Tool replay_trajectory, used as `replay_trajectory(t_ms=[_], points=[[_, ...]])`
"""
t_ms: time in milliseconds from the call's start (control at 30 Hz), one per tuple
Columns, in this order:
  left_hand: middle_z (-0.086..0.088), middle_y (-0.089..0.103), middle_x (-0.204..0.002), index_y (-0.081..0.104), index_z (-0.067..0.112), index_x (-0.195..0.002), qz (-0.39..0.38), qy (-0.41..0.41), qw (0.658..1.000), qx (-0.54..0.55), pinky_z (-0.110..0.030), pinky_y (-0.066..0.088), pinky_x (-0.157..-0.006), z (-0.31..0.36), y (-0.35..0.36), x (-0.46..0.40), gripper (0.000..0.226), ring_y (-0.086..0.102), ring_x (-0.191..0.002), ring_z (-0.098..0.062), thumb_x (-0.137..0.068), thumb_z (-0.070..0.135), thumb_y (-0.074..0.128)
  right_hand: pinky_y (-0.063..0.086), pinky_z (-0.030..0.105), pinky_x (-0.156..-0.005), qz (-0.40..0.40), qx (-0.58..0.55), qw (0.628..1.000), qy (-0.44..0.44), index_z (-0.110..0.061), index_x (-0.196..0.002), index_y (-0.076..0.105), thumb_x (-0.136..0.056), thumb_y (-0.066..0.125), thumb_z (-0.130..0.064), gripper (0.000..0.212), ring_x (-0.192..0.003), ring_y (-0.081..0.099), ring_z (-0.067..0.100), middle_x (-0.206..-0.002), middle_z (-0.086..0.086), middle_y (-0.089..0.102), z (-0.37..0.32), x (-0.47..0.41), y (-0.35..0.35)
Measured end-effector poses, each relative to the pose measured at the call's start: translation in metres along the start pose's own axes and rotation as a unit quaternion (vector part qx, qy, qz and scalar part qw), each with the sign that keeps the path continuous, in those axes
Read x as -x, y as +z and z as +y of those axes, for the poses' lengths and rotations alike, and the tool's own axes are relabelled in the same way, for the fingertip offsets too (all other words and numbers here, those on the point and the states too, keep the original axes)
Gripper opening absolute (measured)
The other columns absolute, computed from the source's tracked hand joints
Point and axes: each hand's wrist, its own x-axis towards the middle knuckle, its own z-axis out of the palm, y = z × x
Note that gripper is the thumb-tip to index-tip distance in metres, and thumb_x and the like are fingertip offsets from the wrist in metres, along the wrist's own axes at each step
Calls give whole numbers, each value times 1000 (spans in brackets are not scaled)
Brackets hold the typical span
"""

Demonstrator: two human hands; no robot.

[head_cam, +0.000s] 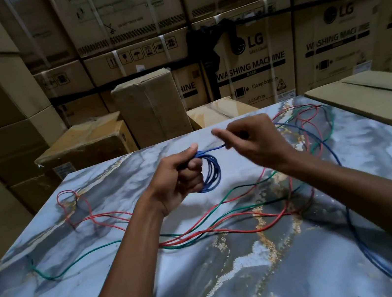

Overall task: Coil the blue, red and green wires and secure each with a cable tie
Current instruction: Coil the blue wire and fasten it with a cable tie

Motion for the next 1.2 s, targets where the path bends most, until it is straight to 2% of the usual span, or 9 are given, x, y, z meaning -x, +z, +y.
replay_trajectory(t_ms=[133, 300, 467, 567, 700, 833, 967, 1067, 1200], points=[[11, 24, -41, 50, 18, -61, -91, -40, 994, 41, -25, 19, -48, 1, 11, 3, 42, 8, -46, -12, -97, 39, 42, 31, 33, -46, -9, 7, 999, 41, -3, -50, 59, -102, 61, -41, 64, -41, 39, 7, -42, 5, 52, 9, -7, -15], [9, 10, -49, 48, 19, -61, -18, 44, 985, 165, -22, 16, -44, 9, -9, 3, 40, 5, -43, -11, -98, 34, 44, 23, 28, -48, -1, -74, 991, 115, -11, -49, 54, -100, 62, -44, 61, -46, 31, 10, -46, -2, 35, 28, -5, -41], [9, 24, -42, 45, 17, -68, 52, 107, 949, 292, -20, 24, -40, -1, -31, -7, 41, 16, -36, -8, -105, 29, 37, 34, 22, -50, -117, -200, 960, 159, -7, -93, 77, -93, 74, -16, 10, -56, 41, 12, -61, 2, 53, 20, -5, -42], [8, 24, -45, 46, 15, -71, 87, 139, 927, 336, -20, 27, -41, -2, -33, -9, 40, 22, -36, -8, -107, 28, 36, 40, 19, -52, -139, -228, 945, 190, -10, -108, 79, -92, 74, -14, 17, -58, 49, 8, -66, 2, 64, 22, 1, -30], [7, 28, -48, 50, 12, -77, 87, 167, 910, 369, -20, 33, -43, 0, -28, -12, 38, 26, -38, -8, -108, 26, 33, 49, 19, -57, -119, 56, 991, 19, -14, -102, 82, -92, 70, -13, 16, -60, 64, 1, -82, 5, 79, 16, 9, -7], [7, 32, -52, 51, 10, -84, 113, 187, 912, 346, -21, 36, -50, 0, -24, -16, 37, 29, -42, -7, -109, 26, 30, 45, 32, -56, -186, 262, 942, -98, -14, -84, 74, -82, 57, -19, 19, -69, 64, 32, -73, 5, 69, -15, 13, 12], [8, 32, -50, 50, 12, -81, 139, 213, 889, 381, -21, 29, -54, 9, -33, -12, 36, 27, -41, -7, -109, 23, 29, 47, 25, -61, -170, 50, 978, 111, -18, -92, 77, -82, 68, -21, 14, -58, 59, 10, -67, -2, 70, -38, 14, 17], [8, 31, -49, 48, 12, -77, 142, 216, 870, 419, -21, 27, -52, 13, -34, -10, 37, 25, -39, -7, -108, 20, 29, 39, 25, -53, -184, -159, 919, 312, -15, -70, 75, -83, 77, -11, 14, -52, 47, 13, -56, 1, 55, -26, -1, 0], [8, 30, -49, 47, 12, -75, 143, 228, 866, 421, -21, 28, -51, 16, -27, -8, 38, 25, -38, -7, -108, 19, 28, 47, 21, -60, -189, -295, 854, 384, -17, -60, 67, -83, 75, -5, 27, -59, 53, 12, -63, 2, 55, -13, -11, -23]])
